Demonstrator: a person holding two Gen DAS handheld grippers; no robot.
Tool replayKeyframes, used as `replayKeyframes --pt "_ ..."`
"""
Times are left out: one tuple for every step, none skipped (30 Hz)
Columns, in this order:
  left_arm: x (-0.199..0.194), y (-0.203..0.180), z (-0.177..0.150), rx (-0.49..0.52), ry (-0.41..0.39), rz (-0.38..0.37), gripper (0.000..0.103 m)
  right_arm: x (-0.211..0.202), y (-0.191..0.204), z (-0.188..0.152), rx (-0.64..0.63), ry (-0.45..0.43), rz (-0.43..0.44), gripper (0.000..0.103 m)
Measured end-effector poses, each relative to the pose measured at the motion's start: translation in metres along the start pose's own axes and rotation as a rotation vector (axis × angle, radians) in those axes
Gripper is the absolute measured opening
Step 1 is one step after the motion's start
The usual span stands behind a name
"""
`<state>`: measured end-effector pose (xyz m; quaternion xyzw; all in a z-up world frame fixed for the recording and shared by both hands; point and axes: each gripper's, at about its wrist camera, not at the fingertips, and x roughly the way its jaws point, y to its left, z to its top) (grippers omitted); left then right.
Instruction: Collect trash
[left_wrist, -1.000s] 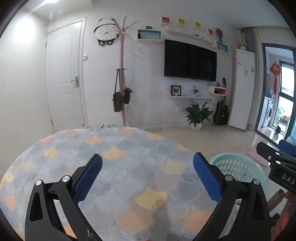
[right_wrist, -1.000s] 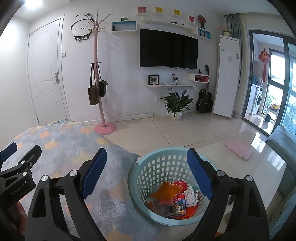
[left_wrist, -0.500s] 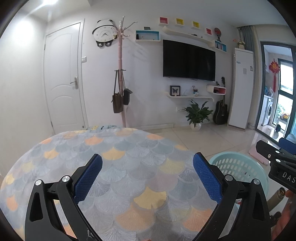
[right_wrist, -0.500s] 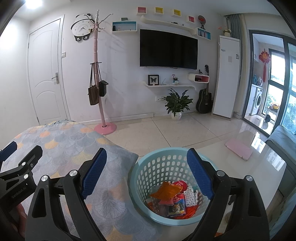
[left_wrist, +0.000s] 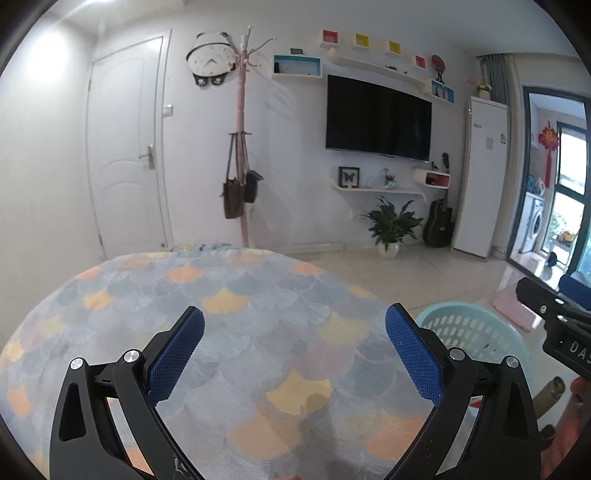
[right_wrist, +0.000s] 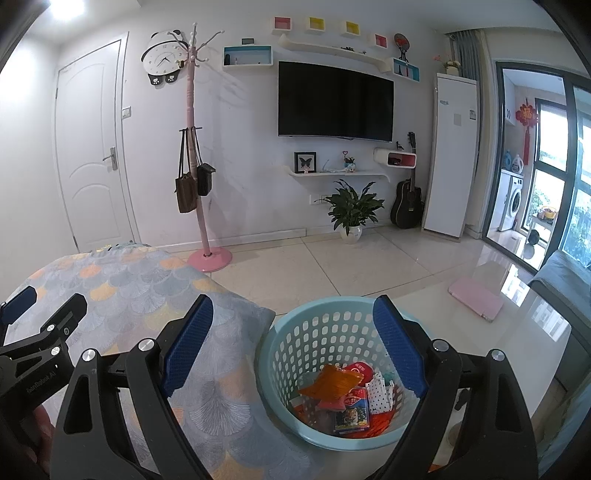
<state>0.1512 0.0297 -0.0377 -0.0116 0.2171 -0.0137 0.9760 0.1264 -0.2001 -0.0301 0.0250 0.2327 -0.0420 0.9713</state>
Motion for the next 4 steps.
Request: replayKeyframes --pt "0.0005 0.0009 0.0003 -0.004 0.002 -0.003 0.095 0.0001 0.0002 -0.0001 0.0 0.001 0.0 0.084" --pt "0.0009 0.0018 0.0006 -0.005 0.001 -0.002 0.095 0.0 0.0004 -0.0002 -0.001 0.001 -0.001 0.084" --pt "0.0007 0.0022 0.0009 -0.003 -0.003 0.0 0.095 0.0 0.0004 -0.0001 -0.001 0.0 -0.001 0.084" --pt "0.0006 0.0024 0.0008 -0.002 -0.007 -0.002 0.095 0.0 0.0004 -0.0001 0.0 0.0 -0.001 0.084"
